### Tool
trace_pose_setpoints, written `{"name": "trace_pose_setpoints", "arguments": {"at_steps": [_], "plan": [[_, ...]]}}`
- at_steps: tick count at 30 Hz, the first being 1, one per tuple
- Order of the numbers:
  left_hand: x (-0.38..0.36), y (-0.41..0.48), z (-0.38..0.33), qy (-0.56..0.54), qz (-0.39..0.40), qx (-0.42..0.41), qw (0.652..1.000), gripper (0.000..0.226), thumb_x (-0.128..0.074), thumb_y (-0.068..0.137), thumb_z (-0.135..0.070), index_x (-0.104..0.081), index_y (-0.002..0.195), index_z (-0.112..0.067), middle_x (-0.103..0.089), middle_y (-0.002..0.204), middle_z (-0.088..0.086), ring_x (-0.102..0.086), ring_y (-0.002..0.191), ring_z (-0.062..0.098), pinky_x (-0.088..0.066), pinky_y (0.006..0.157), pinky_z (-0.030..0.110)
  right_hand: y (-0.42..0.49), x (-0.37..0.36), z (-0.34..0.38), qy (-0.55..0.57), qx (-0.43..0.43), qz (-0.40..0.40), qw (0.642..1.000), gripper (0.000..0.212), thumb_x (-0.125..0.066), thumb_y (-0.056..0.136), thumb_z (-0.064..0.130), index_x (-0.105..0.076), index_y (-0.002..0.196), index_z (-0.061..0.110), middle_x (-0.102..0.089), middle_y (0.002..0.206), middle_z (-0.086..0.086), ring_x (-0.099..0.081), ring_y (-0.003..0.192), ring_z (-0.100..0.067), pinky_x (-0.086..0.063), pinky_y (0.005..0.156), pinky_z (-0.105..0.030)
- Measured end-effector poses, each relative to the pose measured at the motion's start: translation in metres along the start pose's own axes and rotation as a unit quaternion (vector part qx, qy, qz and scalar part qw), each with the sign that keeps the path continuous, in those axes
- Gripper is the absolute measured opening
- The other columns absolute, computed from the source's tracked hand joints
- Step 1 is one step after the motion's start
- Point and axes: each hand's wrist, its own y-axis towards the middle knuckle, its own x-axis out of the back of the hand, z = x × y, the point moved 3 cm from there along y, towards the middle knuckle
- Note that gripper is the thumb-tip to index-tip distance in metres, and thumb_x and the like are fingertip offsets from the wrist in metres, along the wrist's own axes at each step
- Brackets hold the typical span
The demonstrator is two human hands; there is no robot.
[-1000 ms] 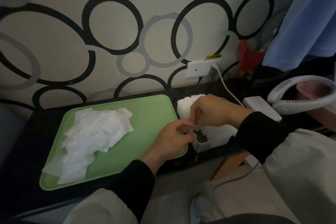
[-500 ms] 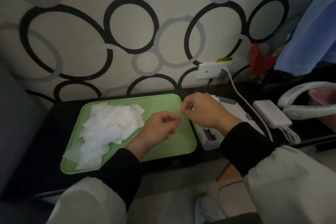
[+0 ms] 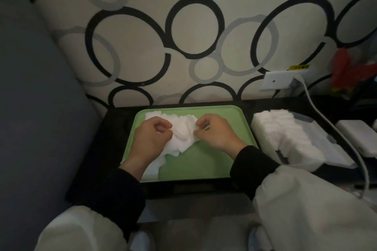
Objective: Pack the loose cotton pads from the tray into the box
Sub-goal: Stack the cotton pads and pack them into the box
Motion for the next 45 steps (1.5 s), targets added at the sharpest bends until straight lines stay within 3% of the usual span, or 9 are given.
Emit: {"name": "trace_pose_setpoints", "arguments": {"at_steps": [5,12,18,23,28,32,37,41,45], "plan": [[0.012,0.005,0.011,0.008,0.012,-0.004,1.0,0.012,-0.072,0.084,-0.013,-0.071,0.088,-0.024,-0.07,0.084,-0.002,-0.066,0.082,0.014,-0.046,0.067,0.022,0.011,-0.017,0.001,-0.023,-0.045,0.004,0.999,0.037,-0.083,0.075,0.032,-0.062,0.099,0.013,-0.062,0.096,0.001,-0.059,0.088,-0.018,-0.047,0.075,-0.029],[0.015,0.009,0.018,-0.036,0.032,0.0,0.999,0.011,-0.072,0.086,-0.013,-0.071,0.088,-0.024,-0.069,0.082,-0.002,-0.068,0.077,0.016,-0.049,0.066,0.029,0.019,-0.015,0.0,-0.025,-0.046,0.016,0.998,0.022,-0.074,0.075,0.007,-0.067,0.096,0.011,-0.068,0.095,-0.003,-0.065,0.089,-0.021,-0.053,0.078,-0.031],[0.008,0.005,0.017,-0.044,0.045,0.004,0.998,0.014,-0.073,0.085,-0.014,-0.069,0.087,-0.027,-0.069,0.085,-0.001,-0.068,0.078,0.017,-0.049,0.067,0.029,0.011,0.01,-0.002,0.016,-0.04,-0.005,0.999,0.022,-0.076,0.076,0.006,-0.072,0.095,0.015,-0.071,0.088,0.0,-0.068,0.083,-0.015,-0.055,0.075,-0.029],[-0.004,-0.001,0.011,-0.068,0.054,-0.01,0.996,0.015,-0.072,0.084,-0.013,-0.07,0.091,-0.026,-0.068,0.087,-0.003,-0.065,0.08,0.017,-0.049,0.069,0.03,-0.002,0.019,0.0,0.156,-0.054,0.016,0.986,0.02,-0.075,0.08,0.004,-0.069,0.092,0.018,-0.072,0.088,-0.007,-0.066,0.076,-0.016,-0.052,0.064,-0.027],[-0.015,-0.009,-0.007,-0.193,0.093,-0.009,0.977,0.034,-0.074,0.087,-0.018,-0.063,0.119,-0.02,-0.07,0.108,-0.003,-0.069,0.096,0.012,-0.055,0.076,0.023,-0.013,0.016,0.01,0.321,-0.043,0.11,0.94,0.019,-0.066,0.088,-0.001,-0.068,0.102,0.011,-0.07,0.091,-0.006,-0.063,0.081,-0.019,-0.049,0.066,-0.028],[-0.024,-0.01,-0.012,-0.308,0.114,0.041,0.944,0.045,-0.077,0.084,-0.015,-0.061,0.126,-0.015,-0.072,0.111,0.007,-0.072,0.099,0.023,-0.06,0.086,0.039,-0.019,0.013,0.017,0.369,-0.024,0.167,0.914,0.022,-0.065,0.088,-0.004,-0.066,0.107,0.006,-0.067,0.095,-0.016,-0.062,0.077,-0.019,-0.047,0.064,-0.025],[-0.02,-0.005,-0.008,-0.295,0.052,0.042,0.953,0.021,-0.076,0.084,-0.009,-0.07,0.105,-0.005,-0.073,0.105,0.014,-0.071,0.095,0.026,-0.059,0.068,0.027,-0.014,0.012,0.015,0.342,-0.034,0.102,0.934,0.009,-0.067,0.09,0.006,-0.07,0.099,0.005,-0.07,0.088,-0.013,-0.062,0.069,-0.017,-0.048,0.061,-0.025],[-0.007,0.001,0.002,-0.262,-0.001,0.055,0.963,0.014,-0.074,0.087,-0.013,-0.07,0.101,-0.012,-0.072,0.103,0.008,-0.07,0.097,0.025,-0.061,0.08,0.044,0.002,0.011,-0.004,0.186,-0.058,-0.033,0.98,0.011,-0.062,0.093,0.01,-0.071,0.098,0.009,-0.071,0.087,-0.005,-0.063,0.069,-0.014,-0.047,0.057,-0.015],[0.006,0.006,0.011,-0.176,-0.036,0.026,0.983,0.012,-0.076,0.085,-0.017,-0.072,0.096,-0.017,-0.071,0.097,0.003,-0.068,0.096,0.023,-0.059,0.083,0.052,0.013,-0.005,-0.01,0.075,-0.034,-0.034,0.996,0.024,-0.075,0.083,0.023,-0.068,0.106,0.017,-0.066,0.097,0.004,-0.064,0.09,-0.012,-0.043,0.069,-0.014]]}}
